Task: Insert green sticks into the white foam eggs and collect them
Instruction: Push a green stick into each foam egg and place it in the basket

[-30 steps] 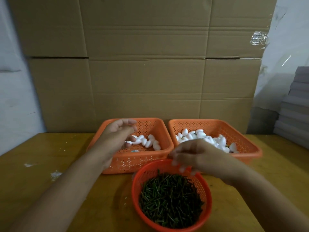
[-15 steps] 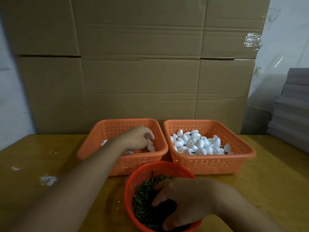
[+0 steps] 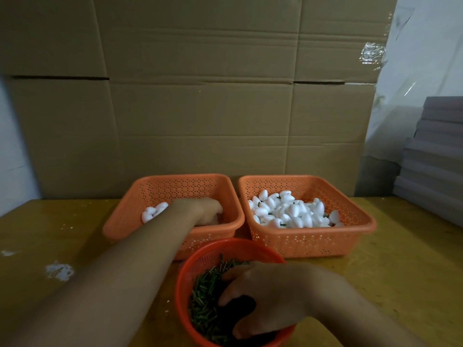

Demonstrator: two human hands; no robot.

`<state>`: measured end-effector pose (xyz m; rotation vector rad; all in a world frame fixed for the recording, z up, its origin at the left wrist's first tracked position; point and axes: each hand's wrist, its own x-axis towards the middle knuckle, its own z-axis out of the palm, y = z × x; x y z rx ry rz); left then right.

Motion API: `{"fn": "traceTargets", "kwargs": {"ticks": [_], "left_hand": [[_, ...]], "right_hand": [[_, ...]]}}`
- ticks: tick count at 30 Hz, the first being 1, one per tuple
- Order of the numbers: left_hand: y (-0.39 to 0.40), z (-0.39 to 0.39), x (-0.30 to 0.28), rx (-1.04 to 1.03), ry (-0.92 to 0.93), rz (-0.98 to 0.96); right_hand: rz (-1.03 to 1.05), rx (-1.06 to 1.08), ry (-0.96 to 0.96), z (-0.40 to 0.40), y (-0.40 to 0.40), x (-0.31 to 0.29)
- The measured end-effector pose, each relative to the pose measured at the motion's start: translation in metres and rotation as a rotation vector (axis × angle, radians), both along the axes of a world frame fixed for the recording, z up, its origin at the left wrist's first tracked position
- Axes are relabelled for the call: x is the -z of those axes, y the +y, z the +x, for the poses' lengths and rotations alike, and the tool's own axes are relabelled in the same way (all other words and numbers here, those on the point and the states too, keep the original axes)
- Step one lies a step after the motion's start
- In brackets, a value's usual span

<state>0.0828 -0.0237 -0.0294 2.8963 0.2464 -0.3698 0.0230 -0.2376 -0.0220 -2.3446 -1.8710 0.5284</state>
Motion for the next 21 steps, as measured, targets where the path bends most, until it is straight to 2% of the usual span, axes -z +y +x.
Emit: {"fn": "traceTargets", "kwargs": {"ticks": [1, 2, 3, 6, 9, 13, 16, 18, 21], "left_hand": [[0.0, -0.002, -0.001, 0.017, -0.018, 0.011], [0.002, -0.003, -0.001, 0.014, -0.032, 0.01], [0.005, -0.002, 0.001, 0.031, -0.063, -0.005], [0.004, -0.007, -0.003, -0.043, -0.028, -0.074], [0.0, -0.011, -0.006, -0.074, -0.022, -0.08], [-0.002, -0.009, -0.007, -0.155, -0.048, -0.18], [0.001, -0.006, -0.004, -0.071, -0.054, -0.147], [0.006, -0.004, -0.001, -0.002, -0.101, -0.119], [0.015, -0.001, -0.002, 0.03, -0.288, -0.087]], "right_hand": [[-0.068, 0.145, 0.044, -0.012, -0.005, 0.002], [-0.178, 0.176, -0.026, -0.006, -0.009, 0.005], [-0.204, 0.219, -0.038, 0.0, -0.014, -0.001], [-0.175, 0.091, -0.043, -0.008, 0.001, 0.013], [-0.163, 0.142, -0.042, 0.0, -0.007, 0.006], [-0.15, 0.113, -0.039, -0.003, -0.004, 0.008], [-0.149, 0.113, -0.045, -0.003, -0.005, 0.007], [-0.166, 0.113, -0.044, -0.003, -0.004, 0.006], [-0.15, 0.119, -0.035, -0.002, -0.004, 0.008]]}}
